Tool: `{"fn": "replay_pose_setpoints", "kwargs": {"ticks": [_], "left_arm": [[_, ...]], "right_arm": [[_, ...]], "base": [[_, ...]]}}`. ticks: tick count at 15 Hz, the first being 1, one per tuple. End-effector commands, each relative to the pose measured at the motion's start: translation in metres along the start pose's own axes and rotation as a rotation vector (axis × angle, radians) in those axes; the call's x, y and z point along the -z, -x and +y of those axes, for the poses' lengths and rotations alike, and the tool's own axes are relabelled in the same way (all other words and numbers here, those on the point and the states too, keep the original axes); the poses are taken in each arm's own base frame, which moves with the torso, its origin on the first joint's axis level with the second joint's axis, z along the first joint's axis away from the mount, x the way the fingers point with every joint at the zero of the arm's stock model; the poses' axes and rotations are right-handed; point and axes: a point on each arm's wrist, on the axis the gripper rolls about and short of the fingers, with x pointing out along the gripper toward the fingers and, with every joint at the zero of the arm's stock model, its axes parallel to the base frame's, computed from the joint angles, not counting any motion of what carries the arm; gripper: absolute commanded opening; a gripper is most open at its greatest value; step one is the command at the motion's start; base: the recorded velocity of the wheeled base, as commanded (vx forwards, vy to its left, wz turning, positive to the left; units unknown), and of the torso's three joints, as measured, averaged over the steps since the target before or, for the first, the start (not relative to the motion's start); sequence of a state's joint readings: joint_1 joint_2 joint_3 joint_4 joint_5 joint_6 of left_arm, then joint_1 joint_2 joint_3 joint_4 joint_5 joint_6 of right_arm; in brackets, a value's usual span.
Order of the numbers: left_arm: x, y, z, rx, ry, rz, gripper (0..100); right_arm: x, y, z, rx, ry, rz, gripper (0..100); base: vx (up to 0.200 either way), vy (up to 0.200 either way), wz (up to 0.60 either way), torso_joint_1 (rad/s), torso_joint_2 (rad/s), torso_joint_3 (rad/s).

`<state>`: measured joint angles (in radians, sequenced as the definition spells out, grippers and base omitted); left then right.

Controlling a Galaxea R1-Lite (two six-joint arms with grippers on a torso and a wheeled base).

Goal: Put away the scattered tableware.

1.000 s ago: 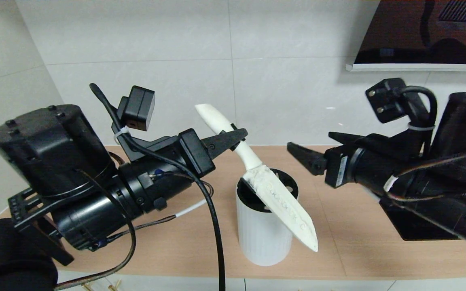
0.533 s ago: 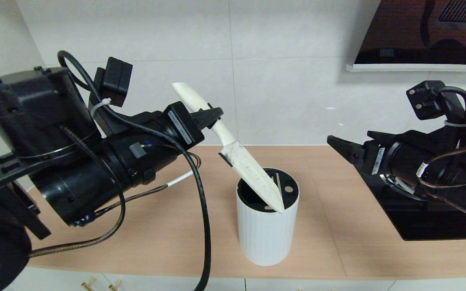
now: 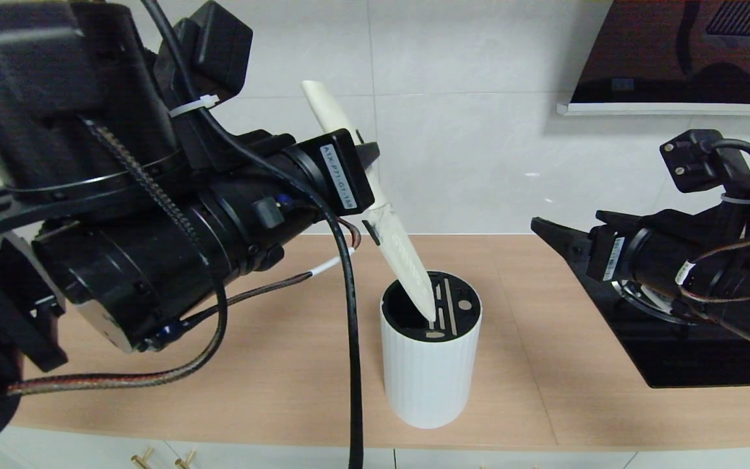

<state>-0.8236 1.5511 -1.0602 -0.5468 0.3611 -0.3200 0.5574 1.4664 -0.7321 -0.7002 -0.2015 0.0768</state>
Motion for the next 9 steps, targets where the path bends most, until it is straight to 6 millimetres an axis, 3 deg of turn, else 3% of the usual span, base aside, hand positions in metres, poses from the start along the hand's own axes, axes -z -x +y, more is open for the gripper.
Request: {"fn": "replay_pose_setpoints", "kwargs": {"ticks": [1, 6, 9], "left_arm": [[0.004, 0.006, -0.012, 0.0, -0.039, -0.007, 0], [0.014, -0.008, -0.019, -0.183, -0.167, -0.101, 0], [0.028, -0.011, -0.029, -0.189, -0.179, -0.085, 0]], "right_arm": [[0.001, -0.001, 0.0, 0.002, 0.001, 0.004, 100], [0.003, -0.001, 0.001, 0.004, 0.004, 0.008, 100], [0.003, -0.001, 0.001, 0.004, 0.005, 0.01, 100]], "base": [[0.0, 0.0, 0.0, 0.0, 0.0, 0.0], [0.0, 0.0, 0.0, 0.0, 0.0, 0.0], [0.0, 0.0, 0.0, 0.0, 0.0, 0.0]]}}
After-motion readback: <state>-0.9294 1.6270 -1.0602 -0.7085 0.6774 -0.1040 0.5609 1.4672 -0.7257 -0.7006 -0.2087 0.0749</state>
